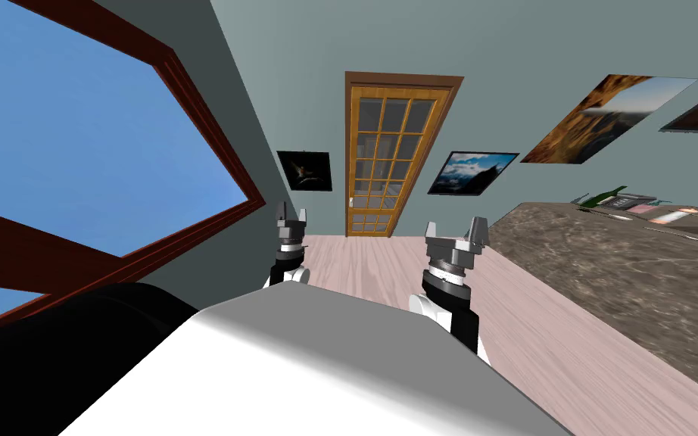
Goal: Pull the door open
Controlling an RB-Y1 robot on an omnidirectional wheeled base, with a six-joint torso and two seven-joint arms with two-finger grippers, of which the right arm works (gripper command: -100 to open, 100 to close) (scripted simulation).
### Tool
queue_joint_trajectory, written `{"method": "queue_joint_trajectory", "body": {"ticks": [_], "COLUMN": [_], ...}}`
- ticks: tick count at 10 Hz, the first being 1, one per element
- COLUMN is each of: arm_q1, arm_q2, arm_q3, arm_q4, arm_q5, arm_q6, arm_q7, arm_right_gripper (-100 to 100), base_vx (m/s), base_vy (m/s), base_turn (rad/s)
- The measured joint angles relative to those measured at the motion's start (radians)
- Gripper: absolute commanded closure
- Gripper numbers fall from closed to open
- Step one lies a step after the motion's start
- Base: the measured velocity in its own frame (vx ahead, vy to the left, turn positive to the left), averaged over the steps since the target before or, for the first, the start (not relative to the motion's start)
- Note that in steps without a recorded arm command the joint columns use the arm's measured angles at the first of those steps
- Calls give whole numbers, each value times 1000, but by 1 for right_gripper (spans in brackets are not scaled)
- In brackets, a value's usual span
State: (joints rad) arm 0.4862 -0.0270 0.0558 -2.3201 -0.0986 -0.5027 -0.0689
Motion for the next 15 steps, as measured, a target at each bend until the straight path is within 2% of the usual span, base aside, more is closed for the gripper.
{"method": "queue_joint_trajectory", "body": {"ticks": [5,7,8,12,15], "arm_q1": [-16,-30,-29,-57,-56], "arm_q2": [-21,-33,-33,-49,-51], "arm_q3": [-21,-38,-37,-64,-70], "arm_q4": [89,143,157,254,303], "arm_q5": [33,45,55,85,106], "arm_q6": [-24,-40,-45,-65,-86], "arm_q7": [85,119,140,224,276], "arm_right_gripper": [-100,-100,-100,-100,-100], "base_vx": [156,120,171,137,93], "base_vy": [41,76,57,62,49], "base_turn": [39,39,42,38,32]}}
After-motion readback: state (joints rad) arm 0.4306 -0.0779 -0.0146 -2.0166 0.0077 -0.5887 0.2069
